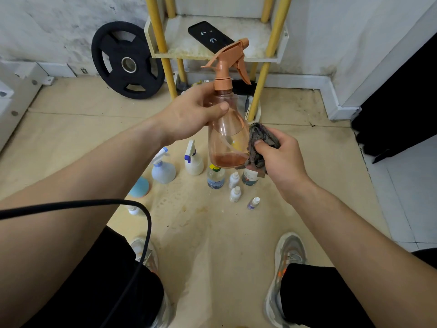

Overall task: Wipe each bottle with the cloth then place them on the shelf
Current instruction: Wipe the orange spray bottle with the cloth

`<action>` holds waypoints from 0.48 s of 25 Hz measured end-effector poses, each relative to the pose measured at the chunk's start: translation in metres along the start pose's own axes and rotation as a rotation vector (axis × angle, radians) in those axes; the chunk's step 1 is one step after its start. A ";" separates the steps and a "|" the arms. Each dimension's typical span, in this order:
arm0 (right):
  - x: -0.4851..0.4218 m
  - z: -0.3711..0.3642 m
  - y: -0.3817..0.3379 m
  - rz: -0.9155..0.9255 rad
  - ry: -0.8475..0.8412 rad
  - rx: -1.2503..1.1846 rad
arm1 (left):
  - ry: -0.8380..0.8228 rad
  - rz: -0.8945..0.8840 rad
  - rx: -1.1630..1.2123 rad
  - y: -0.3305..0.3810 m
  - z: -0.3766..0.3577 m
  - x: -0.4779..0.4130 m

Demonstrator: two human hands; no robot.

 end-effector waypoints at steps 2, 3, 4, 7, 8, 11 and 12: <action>-0.001 0.000 0.000 -0.006 -0.005 -0.017 | 0.032 -0.055 0.007 0.005 0.003 0.002; -0.002 0.000 -0.001 -0.006 -0.003 -0.018 | 0.053 -0.068 0.026 0.008 0.003 0.003; -0.003 0.001 -0.001 -0.007 0.003 -0.019 | 0.075 -0.070 0.044 0.010 0.003 0.003; -0.001 0.003 -0.002 -0.015 0.010 -0.027 | 0.129 -0.070 0.078 0.012 0.003 0.003; -0.001 0.002 -0.003 -0.021 0.002 -0.028 | 0.137 -0.063 0.102 0.012 0.002 0.003; 0.005 -0.002 -0.005 -0.048 -0.043 -0.039 | 0.097 -0.029 0.162 0.010 -0.002 0.002; 0.006 -0.003 -0.006 -0.054 -0.052 -0.042 | 0.079 -0.021 0.170 0.009 -0.003 0.002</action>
Point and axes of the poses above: each hand's wrist, its own x-axis away from the middle knuckle, its own z-axis out of the back of the hand, y = z × x, the point moved 5 cm from there along -x, towards the middle knuckle, and after that the axes turned 12 degrees about -z, right-handed, at the moved point
